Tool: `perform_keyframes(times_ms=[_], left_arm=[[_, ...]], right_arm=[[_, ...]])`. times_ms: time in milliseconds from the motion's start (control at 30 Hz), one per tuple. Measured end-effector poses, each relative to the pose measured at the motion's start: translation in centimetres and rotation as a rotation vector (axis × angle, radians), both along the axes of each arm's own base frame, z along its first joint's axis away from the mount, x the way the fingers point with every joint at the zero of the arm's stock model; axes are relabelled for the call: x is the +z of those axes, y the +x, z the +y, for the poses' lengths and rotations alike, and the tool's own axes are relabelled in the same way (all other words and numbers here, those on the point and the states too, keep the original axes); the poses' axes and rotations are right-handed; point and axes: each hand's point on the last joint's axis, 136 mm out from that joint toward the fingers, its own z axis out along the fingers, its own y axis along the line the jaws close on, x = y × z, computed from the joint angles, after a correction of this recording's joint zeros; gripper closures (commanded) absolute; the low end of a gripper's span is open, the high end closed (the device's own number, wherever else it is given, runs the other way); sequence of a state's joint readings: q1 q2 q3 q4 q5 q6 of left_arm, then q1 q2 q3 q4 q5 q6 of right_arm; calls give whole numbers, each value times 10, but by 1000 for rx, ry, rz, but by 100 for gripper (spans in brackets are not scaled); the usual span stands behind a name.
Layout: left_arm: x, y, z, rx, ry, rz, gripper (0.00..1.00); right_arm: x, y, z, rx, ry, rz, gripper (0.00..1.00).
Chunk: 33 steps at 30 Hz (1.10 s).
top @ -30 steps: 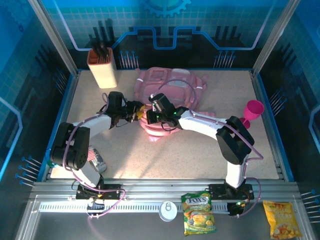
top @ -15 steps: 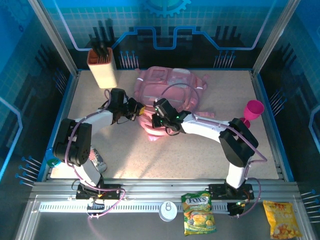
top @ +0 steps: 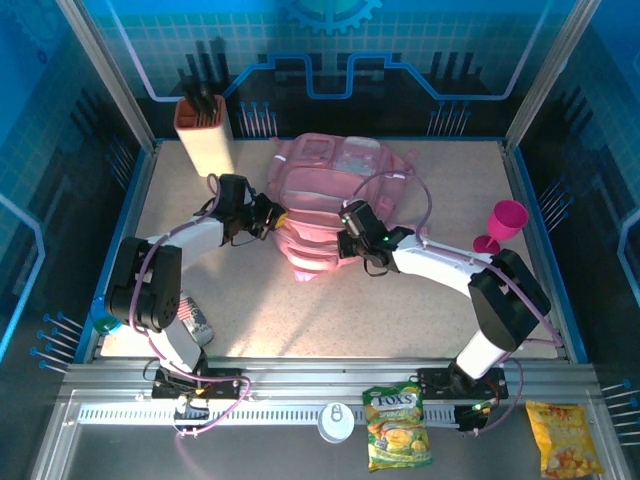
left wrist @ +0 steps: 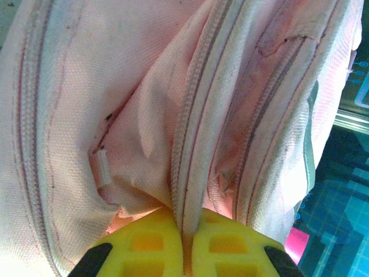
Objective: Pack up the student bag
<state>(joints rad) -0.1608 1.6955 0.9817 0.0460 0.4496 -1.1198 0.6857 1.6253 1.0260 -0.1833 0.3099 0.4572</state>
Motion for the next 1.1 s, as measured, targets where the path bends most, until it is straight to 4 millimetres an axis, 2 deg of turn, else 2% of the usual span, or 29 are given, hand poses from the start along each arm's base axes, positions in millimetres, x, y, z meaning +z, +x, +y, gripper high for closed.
perform_keyframes(times_ms=[233,400,633,833,1100], left_arm=[[3,-1,3,-49,23,-28,100],[1,-3,7,-84,46,-42,100],[0,-5,21,-134,100,-59,100],[5,-5,25,-197,154,-82,100],[2,-7,25,-257,172,-89,100]], right_arm=[[-1,10,-20,100,-35,25,100],[3,22,-39,100,-56,27,100],[12,60,-65,40,-81,1,97],[17,90,-70,31,-92,-22,96],[17,128,-79,-23,-59,-26,91]])
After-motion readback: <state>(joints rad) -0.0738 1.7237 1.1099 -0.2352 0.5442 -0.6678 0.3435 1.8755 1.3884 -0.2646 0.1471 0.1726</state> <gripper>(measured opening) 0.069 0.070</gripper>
